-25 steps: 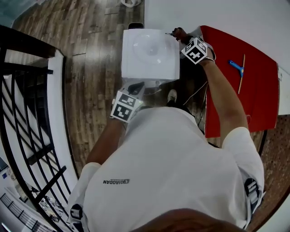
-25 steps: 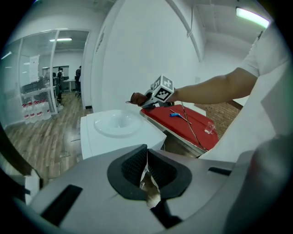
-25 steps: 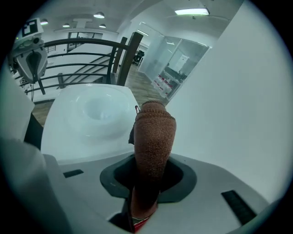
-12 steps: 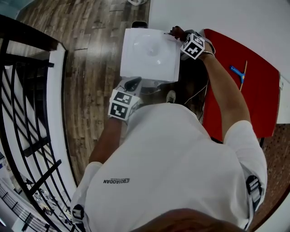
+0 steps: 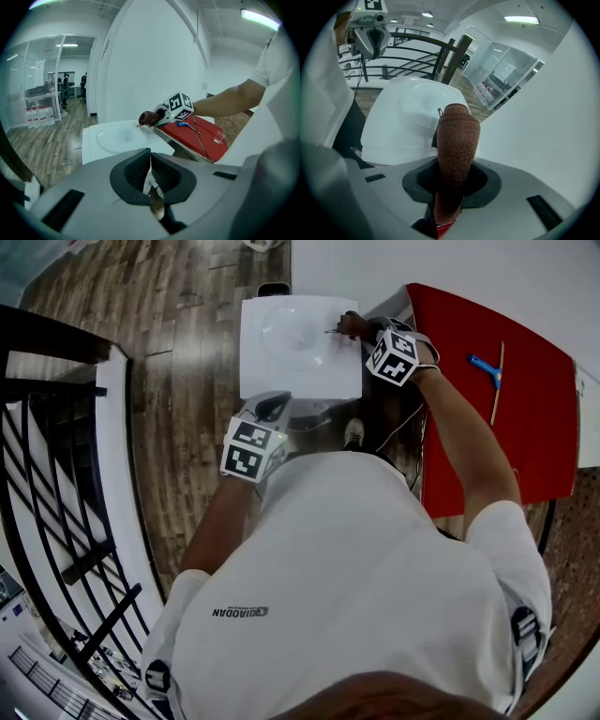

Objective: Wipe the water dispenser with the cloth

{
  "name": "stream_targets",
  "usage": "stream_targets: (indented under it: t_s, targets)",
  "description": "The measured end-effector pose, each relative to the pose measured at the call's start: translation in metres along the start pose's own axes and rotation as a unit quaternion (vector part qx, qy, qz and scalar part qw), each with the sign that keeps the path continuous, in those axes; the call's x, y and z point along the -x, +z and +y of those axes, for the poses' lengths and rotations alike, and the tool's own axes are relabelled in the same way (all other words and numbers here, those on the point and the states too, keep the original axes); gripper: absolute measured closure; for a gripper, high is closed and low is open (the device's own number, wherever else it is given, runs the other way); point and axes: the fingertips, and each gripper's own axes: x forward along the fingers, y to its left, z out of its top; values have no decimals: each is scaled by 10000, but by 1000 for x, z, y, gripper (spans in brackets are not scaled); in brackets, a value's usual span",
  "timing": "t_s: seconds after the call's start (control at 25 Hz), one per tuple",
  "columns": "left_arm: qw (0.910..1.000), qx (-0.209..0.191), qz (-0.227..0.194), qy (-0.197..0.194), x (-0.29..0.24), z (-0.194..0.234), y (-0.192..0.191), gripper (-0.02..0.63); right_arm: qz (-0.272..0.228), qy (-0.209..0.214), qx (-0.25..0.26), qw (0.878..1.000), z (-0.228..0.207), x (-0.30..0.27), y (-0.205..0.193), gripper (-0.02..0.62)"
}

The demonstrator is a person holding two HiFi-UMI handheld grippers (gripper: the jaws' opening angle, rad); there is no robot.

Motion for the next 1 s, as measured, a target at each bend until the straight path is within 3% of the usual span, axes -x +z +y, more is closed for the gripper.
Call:
stream_targets:
  t_s: [1.0]
  targets:
    - [9961, -531, 198, -675, -3, -25, -8, 604, -171, 386, 400, 9983, 153, 69, -1, 522]
